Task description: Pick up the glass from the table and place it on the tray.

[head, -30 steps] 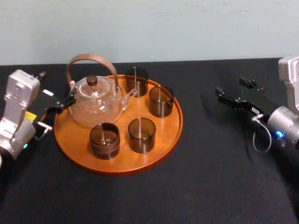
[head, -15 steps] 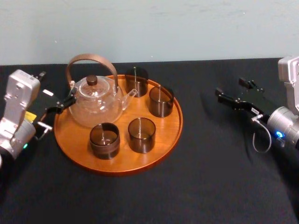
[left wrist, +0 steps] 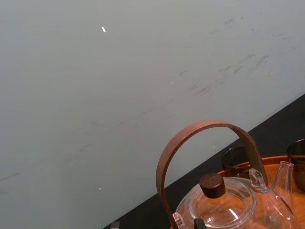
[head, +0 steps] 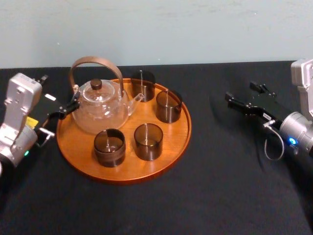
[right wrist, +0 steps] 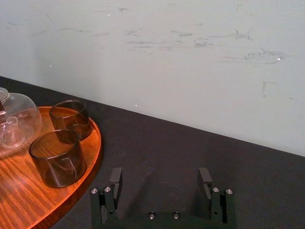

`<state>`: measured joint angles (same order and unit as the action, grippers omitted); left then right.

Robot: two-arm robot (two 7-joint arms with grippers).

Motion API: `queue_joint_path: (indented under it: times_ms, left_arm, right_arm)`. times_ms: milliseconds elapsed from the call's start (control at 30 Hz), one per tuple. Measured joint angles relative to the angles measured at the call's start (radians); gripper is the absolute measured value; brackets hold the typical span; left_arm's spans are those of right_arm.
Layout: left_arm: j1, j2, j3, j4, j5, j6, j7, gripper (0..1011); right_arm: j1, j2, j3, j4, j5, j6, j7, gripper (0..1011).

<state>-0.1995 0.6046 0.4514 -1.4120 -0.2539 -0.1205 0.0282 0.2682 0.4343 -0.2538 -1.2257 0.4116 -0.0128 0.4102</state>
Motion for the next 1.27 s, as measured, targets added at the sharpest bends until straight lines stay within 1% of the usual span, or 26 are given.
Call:
queue_joint_path:
  times_ms: [1267]
  left_arm:
    - [0.0, 0.0, 0.0, 0.0, 0.0, 0.0, 0.0, 1010]
  right_arm:
    - [0.0, 0.0, 0.0, 0.0, 0.0, 0.0, 0.0, 1002]
